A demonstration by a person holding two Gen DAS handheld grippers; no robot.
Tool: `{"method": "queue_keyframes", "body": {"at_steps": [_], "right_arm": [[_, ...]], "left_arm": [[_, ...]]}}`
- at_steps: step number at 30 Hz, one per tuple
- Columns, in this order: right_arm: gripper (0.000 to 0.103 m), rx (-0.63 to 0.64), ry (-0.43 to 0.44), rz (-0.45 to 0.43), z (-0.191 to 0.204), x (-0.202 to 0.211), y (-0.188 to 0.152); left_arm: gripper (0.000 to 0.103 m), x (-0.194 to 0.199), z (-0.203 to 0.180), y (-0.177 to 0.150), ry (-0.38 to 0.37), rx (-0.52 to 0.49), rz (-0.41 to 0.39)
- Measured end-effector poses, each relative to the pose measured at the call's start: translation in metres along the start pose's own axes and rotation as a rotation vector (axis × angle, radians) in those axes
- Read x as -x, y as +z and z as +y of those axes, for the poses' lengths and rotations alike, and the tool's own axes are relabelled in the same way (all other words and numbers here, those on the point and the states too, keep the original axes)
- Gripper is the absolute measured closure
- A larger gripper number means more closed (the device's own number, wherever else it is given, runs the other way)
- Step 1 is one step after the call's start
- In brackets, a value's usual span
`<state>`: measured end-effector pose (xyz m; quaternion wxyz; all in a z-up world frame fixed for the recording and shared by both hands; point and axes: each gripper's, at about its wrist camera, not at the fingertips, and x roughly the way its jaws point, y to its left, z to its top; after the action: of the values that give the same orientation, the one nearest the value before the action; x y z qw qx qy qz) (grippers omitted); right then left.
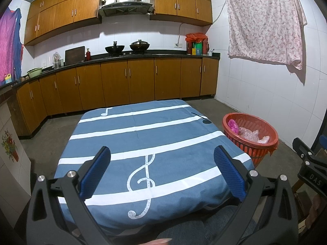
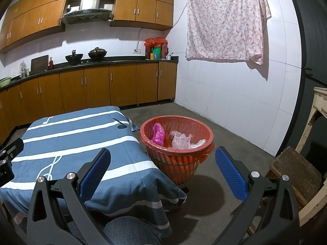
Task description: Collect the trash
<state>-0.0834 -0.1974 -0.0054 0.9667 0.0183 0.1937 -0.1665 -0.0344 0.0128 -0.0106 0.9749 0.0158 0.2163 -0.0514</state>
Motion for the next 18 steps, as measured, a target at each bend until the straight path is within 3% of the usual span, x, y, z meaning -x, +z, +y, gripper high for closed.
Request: {"method": "queue_keyframes", "body": {"at_steps": [18], "right_arm": [[0.002, 0.000, 0.000, 0.001, 0.0000, -0.0004, -0.0003]], "left_arm": [[0.004, -0.0001, -0.0009, -0.0014, -0.001, 0.002, 0.004]]}}
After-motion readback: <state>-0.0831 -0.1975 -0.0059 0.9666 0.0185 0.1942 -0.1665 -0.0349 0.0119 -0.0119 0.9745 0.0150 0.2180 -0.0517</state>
